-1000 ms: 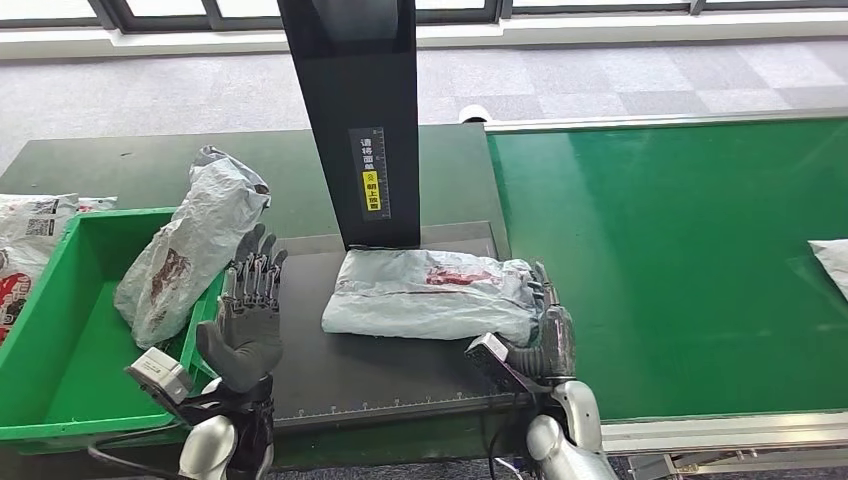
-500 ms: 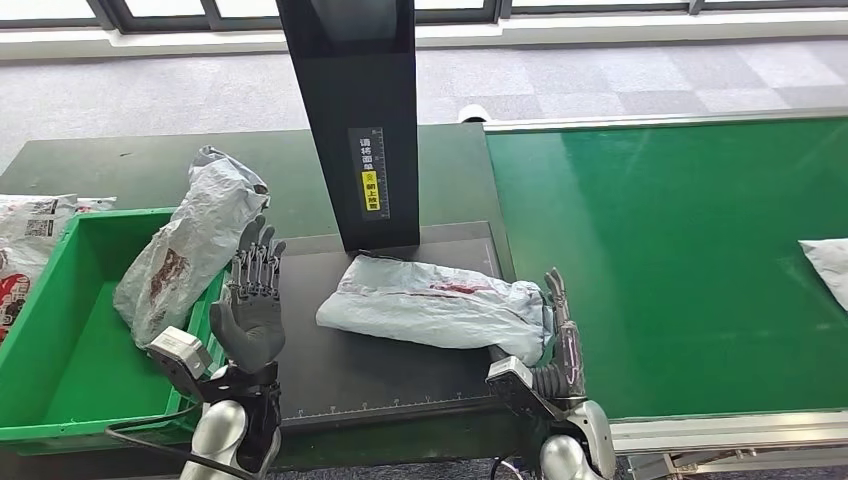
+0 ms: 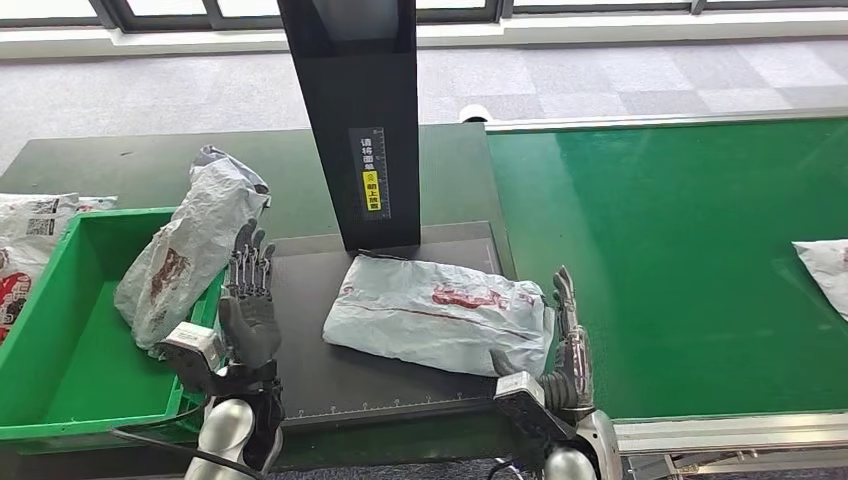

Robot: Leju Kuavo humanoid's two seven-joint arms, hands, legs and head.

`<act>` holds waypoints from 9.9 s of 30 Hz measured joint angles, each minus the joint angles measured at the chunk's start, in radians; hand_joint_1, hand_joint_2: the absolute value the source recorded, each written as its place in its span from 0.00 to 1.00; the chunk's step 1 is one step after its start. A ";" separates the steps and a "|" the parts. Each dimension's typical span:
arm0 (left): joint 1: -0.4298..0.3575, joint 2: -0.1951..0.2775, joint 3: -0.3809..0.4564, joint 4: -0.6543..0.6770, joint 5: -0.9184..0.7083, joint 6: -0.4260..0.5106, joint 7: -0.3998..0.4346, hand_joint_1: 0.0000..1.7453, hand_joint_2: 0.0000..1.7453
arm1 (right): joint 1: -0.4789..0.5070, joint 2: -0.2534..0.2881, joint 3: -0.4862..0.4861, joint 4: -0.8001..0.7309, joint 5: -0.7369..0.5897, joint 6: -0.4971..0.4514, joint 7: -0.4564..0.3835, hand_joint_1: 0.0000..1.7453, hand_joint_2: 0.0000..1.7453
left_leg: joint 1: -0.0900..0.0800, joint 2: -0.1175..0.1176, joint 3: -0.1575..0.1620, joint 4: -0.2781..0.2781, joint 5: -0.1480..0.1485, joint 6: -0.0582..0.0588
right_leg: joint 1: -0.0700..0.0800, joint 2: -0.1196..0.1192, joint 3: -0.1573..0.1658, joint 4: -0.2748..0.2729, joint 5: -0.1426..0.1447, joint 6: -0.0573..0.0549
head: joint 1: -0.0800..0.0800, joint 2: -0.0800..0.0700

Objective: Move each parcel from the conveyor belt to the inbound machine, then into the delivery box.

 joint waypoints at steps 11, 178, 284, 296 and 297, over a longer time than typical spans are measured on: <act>0.001 -0.019 -0.078 0.013 -0.144 0.117 0.109 0.00 0.00 | 0.054 0.004 0.105 -0.216 -0.007 0.092 -0.020 0.00 1.00 | 0.000 0.000 0.000 0.000 0.000 0.000 | 0.000 0.000 0.000 0.000 0.000 0.000 | 0.000 0.000; -0.260 0.053 0.611 0.316 -0.204 0.291 0.049 0.00 0.00 | 0.131 0.107 0.080 -0.440 -0.003 0.268 -0.106 0.00 1.00 | -0.002 -0.009 0.029 -0.014 0.000 -0.008 | -0.003 -0.010 0.034 0.000 -0.011 -0.011 | 0.000 0.000; 0.225 -0.003 0.165 -0.470 0.107 0.030 -0.013 0.00 0.00 | -0.353 -0.471 -0.800 0.894 0.907 0.104 0.588 0.00 1.00 | -0.004 0.000 0.006 -0.006 -0.006 0.000 | -0.004 -0.001 0.011 -0.001 -0.007 -0.004 | 0.000 0.000; 0.227 -0.001 0.165 -0.470 0.107 0.029 -0.013 0.00 0.00 | -0.389 -0.473 -0.794 0.960 0.905 0.155 0.587 0.00 1.00 | -0.004 0.000 0.007 -0.006 -0.006 0.000 | -0.004 -0.001 0.012 -0.001 -0.007 -0.004 | 0.000 0.000; 0.227 0.000 0.165 -0.470 0.107 0.028 -0.013 0.00 0.00 | -0.393 -0.473 -0.793 0.964 0.905 0.169 0.584 0.00 1.00 | -0.004 0.000 0.007 -0.006 -0.006 0.000 | -0.004 -0.001 0.012 -0.001 -0.007 -0.003 | 0.000 0.000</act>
